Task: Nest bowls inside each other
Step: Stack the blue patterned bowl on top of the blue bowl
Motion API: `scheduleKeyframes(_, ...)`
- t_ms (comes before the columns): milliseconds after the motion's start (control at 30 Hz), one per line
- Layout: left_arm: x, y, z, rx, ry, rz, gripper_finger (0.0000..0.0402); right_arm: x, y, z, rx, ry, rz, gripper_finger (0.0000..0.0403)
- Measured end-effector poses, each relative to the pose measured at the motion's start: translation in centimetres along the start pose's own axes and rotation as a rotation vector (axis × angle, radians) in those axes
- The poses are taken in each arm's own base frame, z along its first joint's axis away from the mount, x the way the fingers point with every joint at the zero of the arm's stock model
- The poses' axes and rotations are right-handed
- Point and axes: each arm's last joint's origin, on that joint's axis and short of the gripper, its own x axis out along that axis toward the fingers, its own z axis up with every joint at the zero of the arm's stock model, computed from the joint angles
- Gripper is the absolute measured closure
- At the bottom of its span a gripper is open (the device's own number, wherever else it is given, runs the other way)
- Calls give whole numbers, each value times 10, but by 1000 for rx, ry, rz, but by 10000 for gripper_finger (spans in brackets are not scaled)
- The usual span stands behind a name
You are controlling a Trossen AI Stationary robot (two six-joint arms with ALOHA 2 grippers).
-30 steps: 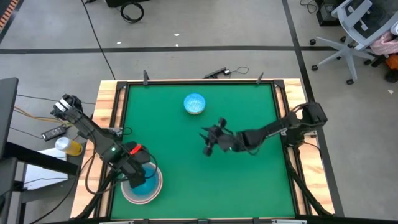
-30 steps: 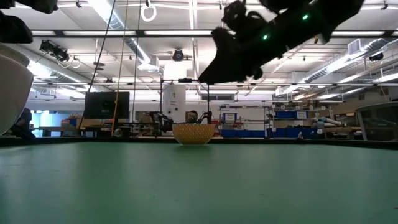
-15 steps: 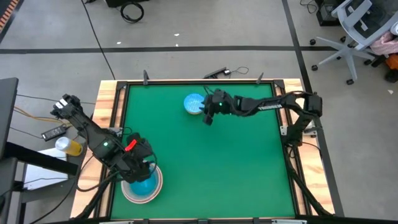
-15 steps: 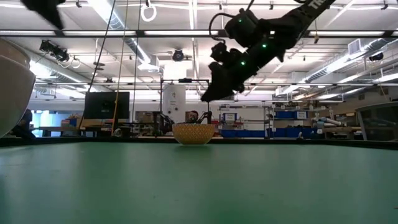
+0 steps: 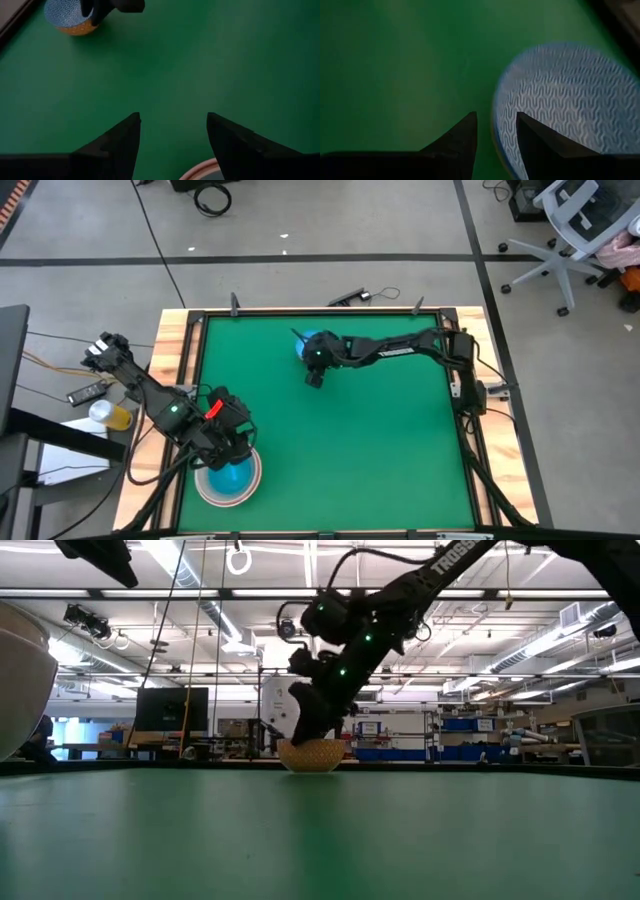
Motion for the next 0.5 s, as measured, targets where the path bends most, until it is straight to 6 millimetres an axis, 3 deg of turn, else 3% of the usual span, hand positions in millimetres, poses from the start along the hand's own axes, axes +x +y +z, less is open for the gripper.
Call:
scheduleKeyframes(200,0,0,0,-2,-1,-1,171,13,-7,-7,44,78,-19,284)
scheduleKeyframes(333,0,0,0,0,0,0,171,11,-4,-10,15,106,-13,363)
scheduleKeyframes(400,1,1,0,7,2,7,171,1,5,-6,-8,102,36,382)
scheduleKeyframes(500,2,2,2,80,-6,14,171,-22,43,-2,-127,83,151,374)
